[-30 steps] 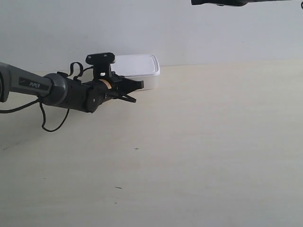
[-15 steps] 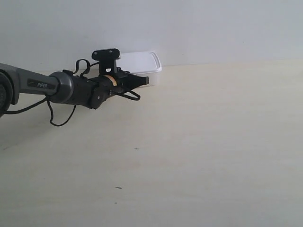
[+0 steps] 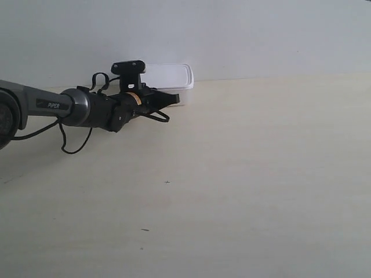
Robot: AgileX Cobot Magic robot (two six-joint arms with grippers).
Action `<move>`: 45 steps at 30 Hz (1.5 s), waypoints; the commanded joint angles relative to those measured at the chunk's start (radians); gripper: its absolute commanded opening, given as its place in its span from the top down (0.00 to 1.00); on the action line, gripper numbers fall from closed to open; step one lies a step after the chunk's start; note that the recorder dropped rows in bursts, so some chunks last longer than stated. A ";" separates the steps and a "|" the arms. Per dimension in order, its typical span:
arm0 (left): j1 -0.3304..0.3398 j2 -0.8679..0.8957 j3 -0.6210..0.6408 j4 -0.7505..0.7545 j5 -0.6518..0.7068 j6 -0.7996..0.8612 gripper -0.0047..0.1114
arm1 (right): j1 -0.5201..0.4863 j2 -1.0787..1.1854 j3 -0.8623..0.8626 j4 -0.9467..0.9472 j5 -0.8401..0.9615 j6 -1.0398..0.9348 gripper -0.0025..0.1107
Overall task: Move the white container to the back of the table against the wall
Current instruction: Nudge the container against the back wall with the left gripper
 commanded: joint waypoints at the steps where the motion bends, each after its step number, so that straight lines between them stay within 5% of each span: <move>1: 0.015 0.009 -0.024 -0.003 -0.011 -0.011 0.96 | -0.003 -0.054 0.030 -0.007 0.002 0.009 0.98; 19: 0.017 0.026 -0.055 0.011 0.006 -0.030 0.96 | -0.003 -0.100 0.030 -0.240 0.049 0.244 0.98; 45: 0.019 0.014 -0.055 0.011 0.067 -0.030 0.96 | -0.003 -0.100 0.030 -0.248 0.052 0.244 0.98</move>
